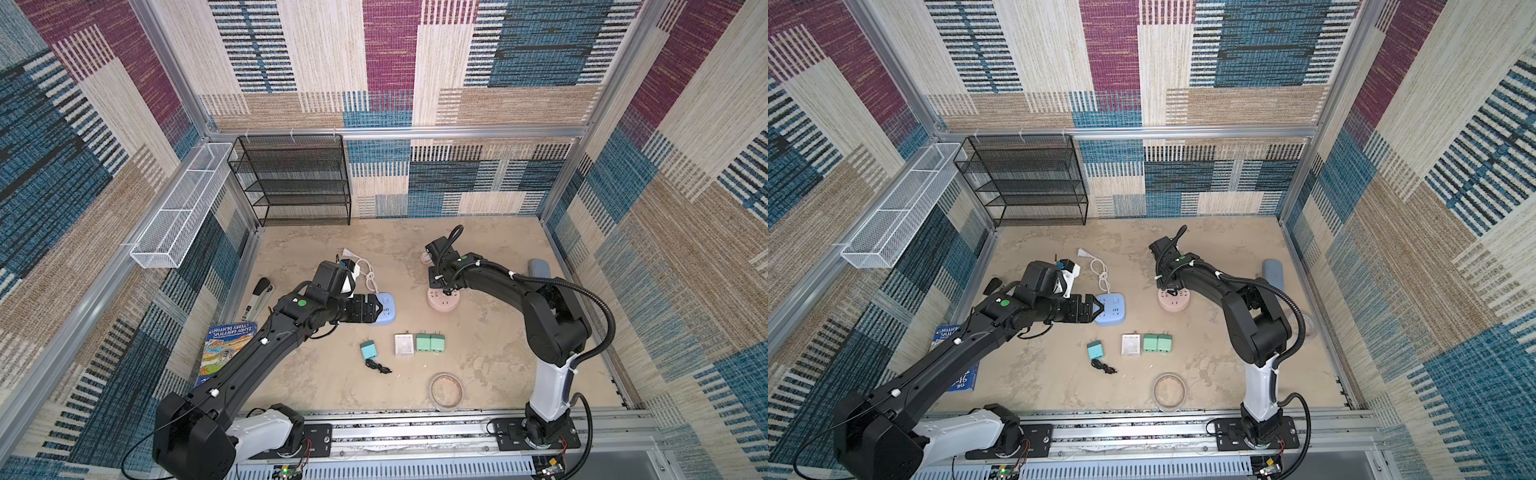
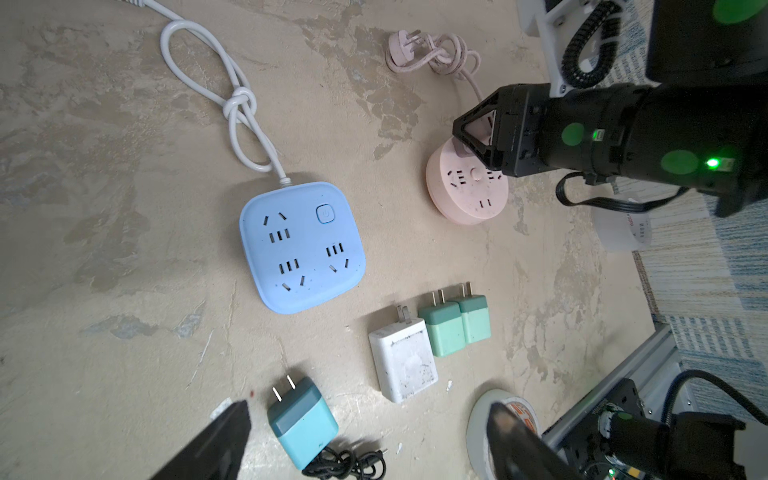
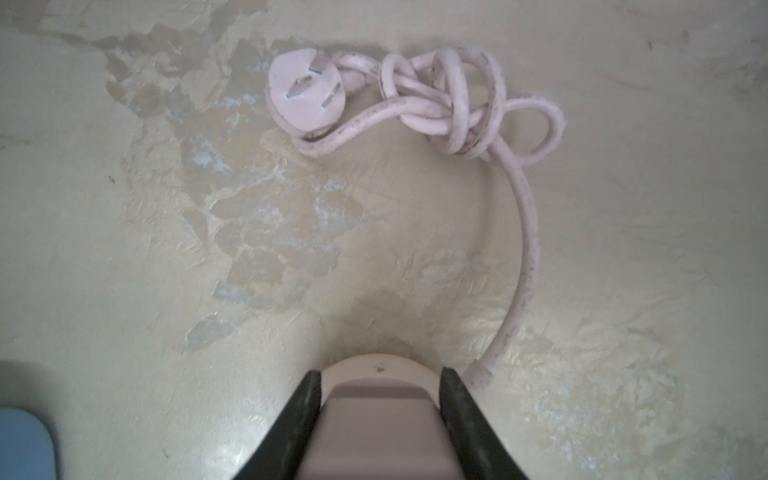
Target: Insert the plug
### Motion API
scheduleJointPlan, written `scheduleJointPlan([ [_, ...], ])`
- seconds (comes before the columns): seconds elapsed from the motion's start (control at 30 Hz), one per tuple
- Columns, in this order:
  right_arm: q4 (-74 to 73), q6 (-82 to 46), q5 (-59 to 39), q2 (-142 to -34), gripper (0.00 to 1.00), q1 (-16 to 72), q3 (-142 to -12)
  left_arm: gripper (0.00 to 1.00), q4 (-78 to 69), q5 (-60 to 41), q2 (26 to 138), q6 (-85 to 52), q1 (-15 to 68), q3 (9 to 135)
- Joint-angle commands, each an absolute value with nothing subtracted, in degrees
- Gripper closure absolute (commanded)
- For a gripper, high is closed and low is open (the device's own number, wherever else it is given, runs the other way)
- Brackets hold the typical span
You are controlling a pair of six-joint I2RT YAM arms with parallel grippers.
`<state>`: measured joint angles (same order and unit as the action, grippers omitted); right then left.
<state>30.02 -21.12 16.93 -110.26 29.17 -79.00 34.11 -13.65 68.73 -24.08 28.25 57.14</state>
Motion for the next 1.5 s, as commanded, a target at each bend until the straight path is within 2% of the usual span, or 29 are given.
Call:
scheduleJointPlan([
  [0.0,22.44,-21.27,18.34,-110.36,1.00,28.93,-77.82,0.06,34.09,-12.65,68.12,-24.68,28.21,56.87],
  [0.23,20.01,-22.66,16.83,-111.13,1.00,28.85,-77.63,0.06,34.19,-12.40,67.93,-25.11,28.15,56.36],
  [0.27,19.79,-22.83,16.59,-110.75,0.97,28.83,-77.14,0.06,34.22,-12.39,67.89,-25.13,28.21,56.26],
  [0.4,20.66,-23.18,16.90,-110.30,0.73,28.83,-76.88,0.05,34.19,-12.22,67.87,-25.22,28.21,56.29],
  [0.73,19.61,-23.04,15.41,-108.81,0.42,28.83,-74.72,0.05,34.19,-12.13,67.81,-25.31,28.21,56.08],
  [1.0,21.42,-22.94,16.06,-106.24,0.36,28.83,-75.30,0.04,34.15,-11.95,67.48,-25.31,28.21,56.28],
  [1.27,28.05,-23.10,11.72,-92.67,0.39,29.71,-68.49,0.04,34.37,-11.51,66.20,-25.55,28.19,55.81],
  [1.47,36.00,-26.98,11.29,-84.31,0.39,36.85,-61.93,0.04,32.97,-13.95,64.66,-26.90,28.21,54.45],
])
